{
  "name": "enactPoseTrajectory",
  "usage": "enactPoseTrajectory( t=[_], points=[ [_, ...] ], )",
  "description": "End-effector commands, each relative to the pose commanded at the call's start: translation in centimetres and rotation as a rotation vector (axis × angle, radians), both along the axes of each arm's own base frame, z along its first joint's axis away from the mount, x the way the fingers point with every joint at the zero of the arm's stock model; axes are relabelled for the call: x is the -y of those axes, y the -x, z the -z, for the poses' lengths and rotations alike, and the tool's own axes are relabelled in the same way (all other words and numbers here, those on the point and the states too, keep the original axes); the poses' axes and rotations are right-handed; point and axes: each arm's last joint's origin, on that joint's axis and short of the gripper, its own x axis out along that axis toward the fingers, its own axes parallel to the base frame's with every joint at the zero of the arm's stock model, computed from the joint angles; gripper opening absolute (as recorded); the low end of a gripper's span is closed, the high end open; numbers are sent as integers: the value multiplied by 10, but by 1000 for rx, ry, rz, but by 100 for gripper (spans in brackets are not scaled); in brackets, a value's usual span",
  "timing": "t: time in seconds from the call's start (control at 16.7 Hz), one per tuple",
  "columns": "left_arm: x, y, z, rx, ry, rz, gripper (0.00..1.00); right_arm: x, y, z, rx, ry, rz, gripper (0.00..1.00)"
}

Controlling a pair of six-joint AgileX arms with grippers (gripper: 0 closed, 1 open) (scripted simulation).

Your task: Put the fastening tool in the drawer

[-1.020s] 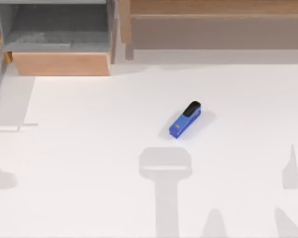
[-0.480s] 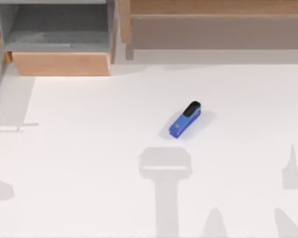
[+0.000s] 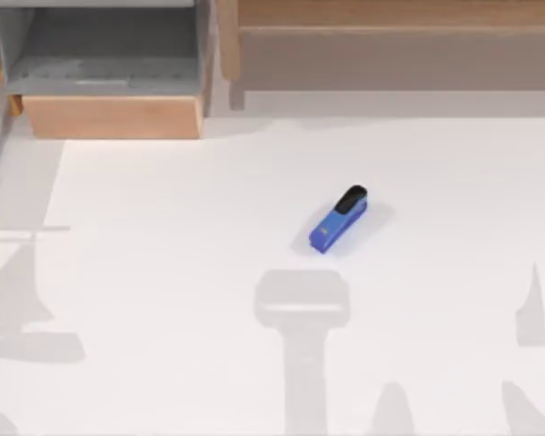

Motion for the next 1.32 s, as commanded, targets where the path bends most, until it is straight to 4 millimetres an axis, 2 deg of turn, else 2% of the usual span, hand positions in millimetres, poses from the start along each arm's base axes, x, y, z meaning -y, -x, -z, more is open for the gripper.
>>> enactPoseTrajectory(
  t=[0.12,0.24,0.42,0.6,0.84,1.02,1.2,1.32],
  points=[
    [28,-23,-7,-25,80,126,100,0,0,0,0,0,0,100],
    [66,-54,-13,-78,175,265,100,0,0,0,0,0,0,100],
    [149,-97,-18,-244,330,479,100,0,0,0,0,0,0,100],
    [238,-119,-20,-499,467,616,100,0,0,0,0,0,0,100],
    [359,-122,-21,-889,567,644,100,0,0,0,0,0,0,100],
    [436,-113,-23,-1156,577,539,100,0,0,0,0,0,0,100],
    [493,-104,-29,-1352,556,358,100,0,0,0,0,0,0,100],
    [517,-101,-35,-1439,536,213,100,0,0,0,0,0,0,100]
  ],
)
